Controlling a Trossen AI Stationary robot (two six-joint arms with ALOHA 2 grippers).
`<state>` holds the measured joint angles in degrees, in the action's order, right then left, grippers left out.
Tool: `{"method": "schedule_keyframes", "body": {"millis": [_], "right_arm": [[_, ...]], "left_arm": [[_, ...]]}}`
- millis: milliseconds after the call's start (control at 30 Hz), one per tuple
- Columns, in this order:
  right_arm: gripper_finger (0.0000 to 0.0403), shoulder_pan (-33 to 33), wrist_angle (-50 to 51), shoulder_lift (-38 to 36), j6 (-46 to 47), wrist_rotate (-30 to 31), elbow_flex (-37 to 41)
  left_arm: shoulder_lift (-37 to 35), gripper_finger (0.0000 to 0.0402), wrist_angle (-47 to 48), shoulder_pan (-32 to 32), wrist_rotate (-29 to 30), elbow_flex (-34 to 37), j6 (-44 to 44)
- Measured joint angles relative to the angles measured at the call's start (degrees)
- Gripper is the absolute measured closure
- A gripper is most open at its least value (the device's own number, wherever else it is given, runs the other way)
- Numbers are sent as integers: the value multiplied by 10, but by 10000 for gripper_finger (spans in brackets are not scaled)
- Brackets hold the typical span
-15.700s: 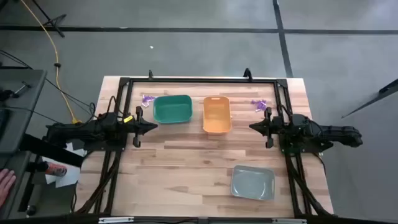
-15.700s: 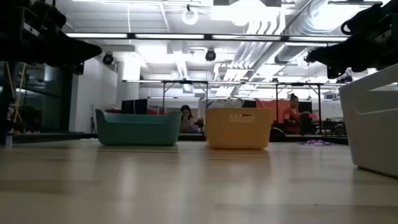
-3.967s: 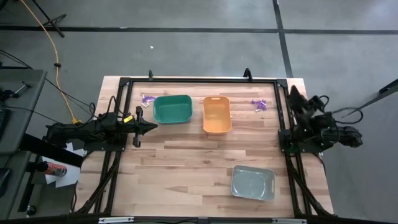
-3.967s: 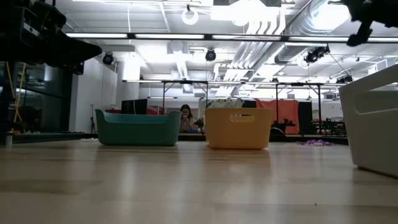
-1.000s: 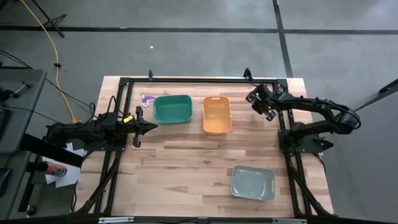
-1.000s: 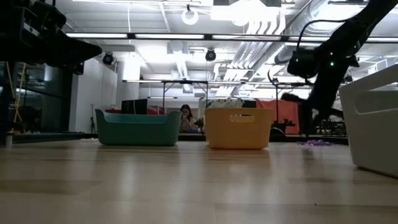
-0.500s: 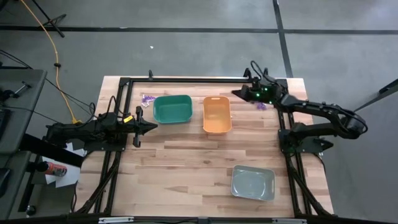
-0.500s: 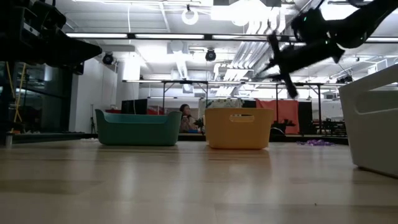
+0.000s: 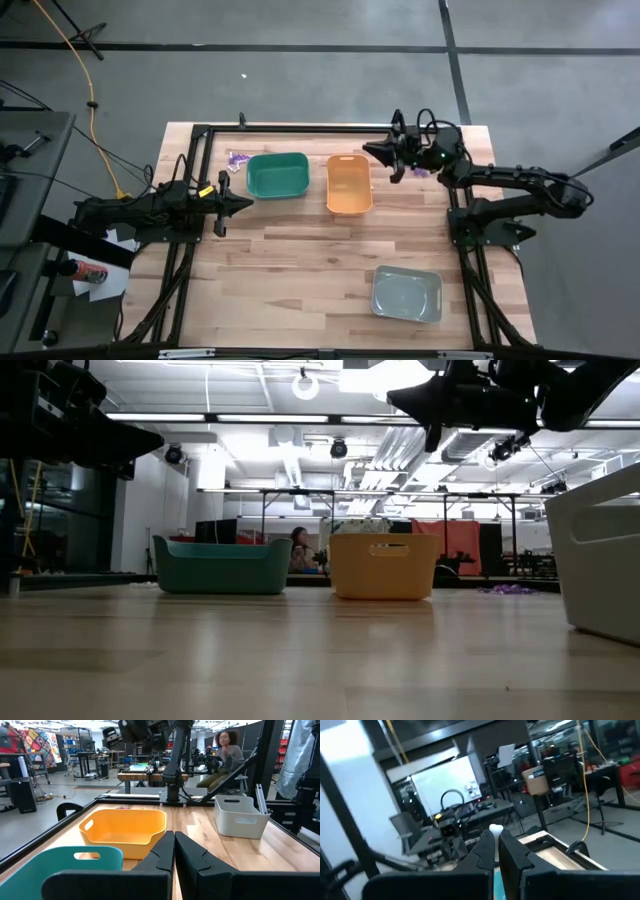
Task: Sort Halloween decoration
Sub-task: Put the white bone toy into the yellow bin
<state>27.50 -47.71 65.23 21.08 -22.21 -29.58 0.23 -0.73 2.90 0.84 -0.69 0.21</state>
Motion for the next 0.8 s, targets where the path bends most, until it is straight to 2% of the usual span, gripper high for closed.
{"method": "schedule_keyframes", "body": {"millis": [100,367,433,533,633,733,800], "right_arm": [[400,-7,9,0,-25,-14,0],[400,-4,9,0,-20,-15,0],[400,-6,34,0,-16,-15,-13],[400,-24,173,6,-61,-32,-86],[400,-44,394,35,-192,-38,-189],[400,-50,575,81,-276,7,-280],[400,-50,657,117,-302,44,-324]], "left_arm": [[0,401,0,0,0,0,0],[0,401,0,0,0,0,0],[0,401,0,0,0,0,0],[0,401,0,0,0,0,0],[0,401,0,0,0,0,0],[0,401,0,0,0,0,0],[0,401,0,0,0,0,0]]}}
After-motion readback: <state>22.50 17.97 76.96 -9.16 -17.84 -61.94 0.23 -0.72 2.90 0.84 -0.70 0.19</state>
